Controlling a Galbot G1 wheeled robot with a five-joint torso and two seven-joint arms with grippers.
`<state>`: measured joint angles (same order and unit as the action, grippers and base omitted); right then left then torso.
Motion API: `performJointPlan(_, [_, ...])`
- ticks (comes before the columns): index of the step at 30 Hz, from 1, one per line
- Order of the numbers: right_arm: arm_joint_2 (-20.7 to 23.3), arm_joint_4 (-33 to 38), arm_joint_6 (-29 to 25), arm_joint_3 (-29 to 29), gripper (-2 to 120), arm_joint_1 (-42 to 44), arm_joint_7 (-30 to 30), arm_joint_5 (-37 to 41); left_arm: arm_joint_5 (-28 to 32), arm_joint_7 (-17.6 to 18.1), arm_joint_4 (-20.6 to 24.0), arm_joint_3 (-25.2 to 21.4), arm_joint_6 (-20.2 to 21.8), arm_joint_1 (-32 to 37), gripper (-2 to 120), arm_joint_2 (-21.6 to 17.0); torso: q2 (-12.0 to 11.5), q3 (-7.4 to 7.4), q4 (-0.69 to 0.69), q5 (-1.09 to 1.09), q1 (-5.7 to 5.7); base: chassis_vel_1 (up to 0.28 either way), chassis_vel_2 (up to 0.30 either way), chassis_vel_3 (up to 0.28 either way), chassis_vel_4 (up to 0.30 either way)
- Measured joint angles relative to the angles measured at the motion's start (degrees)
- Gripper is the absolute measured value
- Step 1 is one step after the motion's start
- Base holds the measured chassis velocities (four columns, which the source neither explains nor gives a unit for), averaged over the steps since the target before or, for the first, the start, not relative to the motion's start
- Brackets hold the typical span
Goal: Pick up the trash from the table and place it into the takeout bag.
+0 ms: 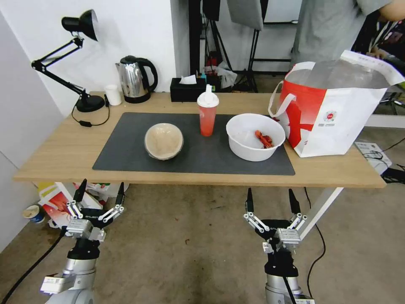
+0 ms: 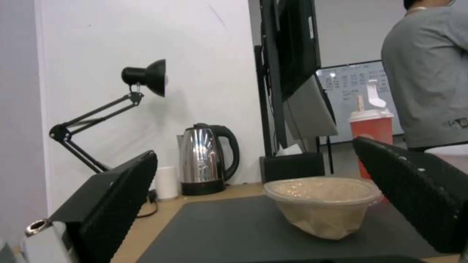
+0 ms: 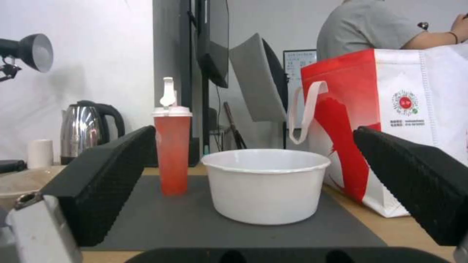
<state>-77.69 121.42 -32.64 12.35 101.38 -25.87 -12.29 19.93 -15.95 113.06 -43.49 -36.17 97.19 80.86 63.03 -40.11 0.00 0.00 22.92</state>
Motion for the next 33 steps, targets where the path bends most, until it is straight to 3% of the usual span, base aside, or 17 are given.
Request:
performJointPlan(25, [0.21, 0.12, 0.34, 0.07, 100, -0.39, 0.0, 0.36, 0.0, 0.0, 0.0, 0.0, 0.0, 0.0, 100, 0.0, 0.0, 0.0, -0.01, 0.0, 0.0, 0.0, 0.0, 0.0, 0.0])
performJointPlan(33, [4.95, 4.42, 11.16, 3.24, 100, -10.13, -0.33, 8.65, 0.0, 0.0, 0.0, 0.0, 0.0, 0.0, 100, 0.0, 0.0, 0.0, 0.01, 0.01, 0.0, 0.0, 0.0, 0.0, 0.0])
